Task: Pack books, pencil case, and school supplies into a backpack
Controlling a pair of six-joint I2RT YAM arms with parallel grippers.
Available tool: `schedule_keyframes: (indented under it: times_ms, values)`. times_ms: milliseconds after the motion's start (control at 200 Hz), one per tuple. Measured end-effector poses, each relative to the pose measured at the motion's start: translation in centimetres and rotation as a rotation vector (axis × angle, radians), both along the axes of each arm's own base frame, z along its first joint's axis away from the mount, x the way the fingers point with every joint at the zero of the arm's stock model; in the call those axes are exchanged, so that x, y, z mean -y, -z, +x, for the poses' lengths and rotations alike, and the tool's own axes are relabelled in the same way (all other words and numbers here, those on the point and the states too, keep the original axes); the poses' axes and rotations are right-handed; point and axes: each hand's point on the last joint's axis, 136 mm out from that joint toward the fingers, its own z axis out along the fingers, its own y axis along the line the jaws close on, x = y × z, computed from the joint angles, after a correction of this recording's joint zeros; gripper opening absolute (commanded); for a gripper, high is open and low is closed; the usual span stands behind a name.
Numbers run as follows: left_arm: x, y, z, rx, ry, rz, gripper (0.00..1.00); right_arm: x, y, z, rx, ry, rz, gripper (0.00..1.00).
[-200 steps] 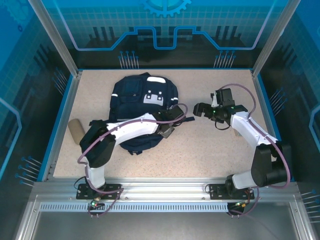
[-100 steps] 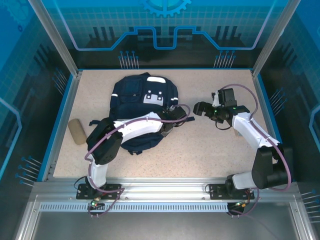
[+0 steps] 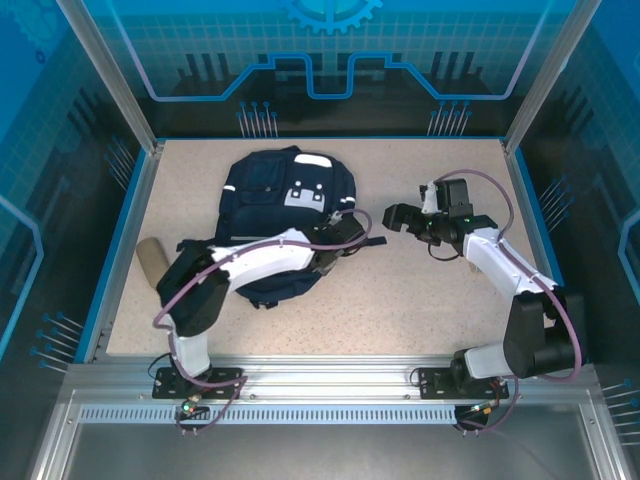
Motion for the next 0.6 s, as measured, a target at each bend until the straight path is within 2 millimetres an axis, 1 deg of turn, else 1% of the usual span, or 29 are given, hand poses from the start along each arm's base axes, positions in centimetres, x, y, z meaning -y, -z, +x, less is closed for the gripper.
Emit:
schedule_keyframes:
  times_ms: [65, 135, 305, 490, 550, 600]
  values:
    - [-0.3, -1.1, -0.4, 0.025, 0.001, -0.055, 0.00, -0.8, -0.3, -0.2, 0.001, -0.031, 0.029, 0.94]
    - [-0.6, -2.2, -0.8, 0.048, 0.009, -0.115, 0.00, -1.9, -0.8, -0.2, 0.001, -0.072, 0.054, 0.89]
    - [-0.7, -3.9, -2.1, 0.076, 0.037, -0.225, 0.00, -6.0, -1.7, 0.3, -0.007, -0.192, 0.111, 0.75]
    - [-0.7, -5.4, -3.1, 0.111, 0.069, -0.325, 0.00, -10.8, -1.5, 1.1, -0.043, -0.297, 0.134, 0.64]
    - [-0.6, -5.9, -3.4, 0.125, 0.079, -0.359, 0.00, -11.8, -1.4, 1.8, -0.049, -0.315, 0.137, 0.59]
    - [-0.5, -6.2, -3.6, 0.132, 0.087, -0.384, 0.00, -12.3, -1.2, 2.4, -0.062, -0.314, 0.144, 0.55]
